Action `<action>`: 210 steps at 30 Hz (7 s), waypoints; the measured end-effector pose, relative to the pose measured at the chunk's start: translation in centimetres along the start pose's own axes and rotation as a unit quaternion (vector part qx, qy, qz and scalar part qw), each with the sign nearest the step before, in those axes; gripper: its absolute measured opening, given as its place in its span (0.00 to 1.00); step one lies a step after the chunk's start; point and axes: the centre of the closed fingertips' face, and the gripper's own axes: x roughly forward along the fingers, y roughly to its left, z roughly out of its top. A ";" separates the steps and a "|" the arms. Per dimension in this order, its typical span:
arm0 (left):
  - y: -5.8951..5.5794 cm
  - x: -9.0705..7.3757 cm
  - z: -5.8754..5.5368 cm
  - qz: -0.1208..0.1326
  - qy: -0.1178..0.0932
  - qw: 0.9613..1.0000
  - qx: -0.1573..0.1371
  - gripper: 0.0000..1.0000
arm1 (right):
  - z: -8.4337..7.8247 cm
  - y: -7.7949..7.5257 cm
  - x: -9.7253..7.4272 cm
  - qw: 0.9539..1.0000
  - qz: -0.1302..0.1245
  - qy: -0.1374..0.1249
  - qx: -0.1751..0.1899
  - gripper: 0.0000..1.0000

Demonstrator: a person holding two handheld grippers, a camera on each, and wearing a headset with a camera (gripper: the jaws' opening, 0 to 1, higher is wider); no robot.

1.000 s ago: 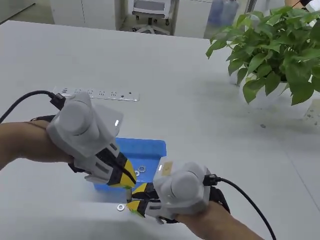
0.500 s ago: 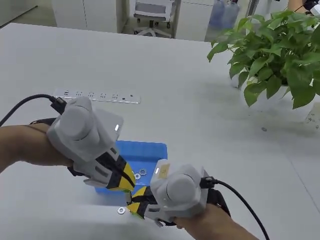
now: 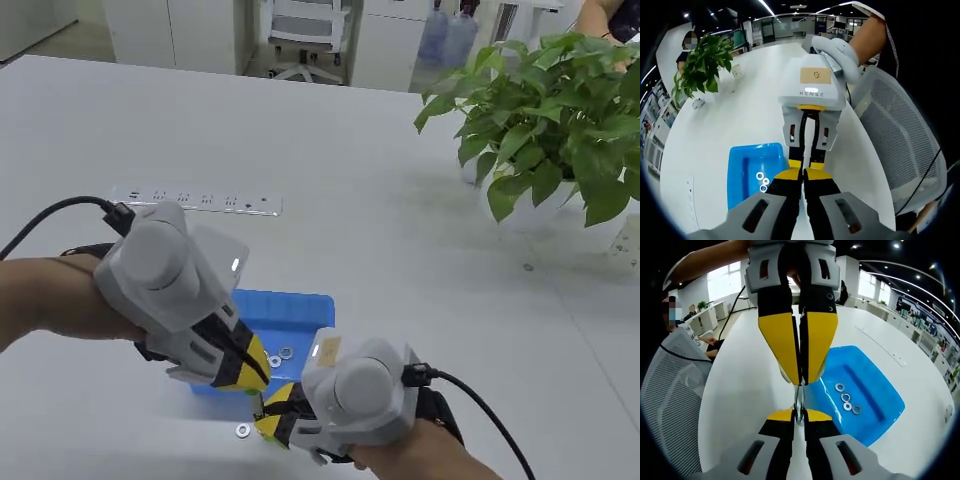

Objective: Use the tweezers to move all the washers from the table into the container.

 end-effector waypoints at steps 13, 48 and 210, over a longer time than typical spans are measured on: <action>-0.4 -1.3 1.2 -0.003 -0.002 1.000 0.004 0.05 | 1.3 0.4 -1.3 1.000 -0.004 -0.009 0.004 0.08; 1.3 -6.3 4.3 0.025 -0.010 0.999 0.022 0.05 | 6.5 -1.9 -4.1 0.999 -0.024 -0.016 -0.027 0.08; -1.6 -3.4 1.5 0.047 -0.013 0.999 0.008 0.05 | 3.1 1.2 -0.3 0.997 0.030 -0.020 -0.072 0.12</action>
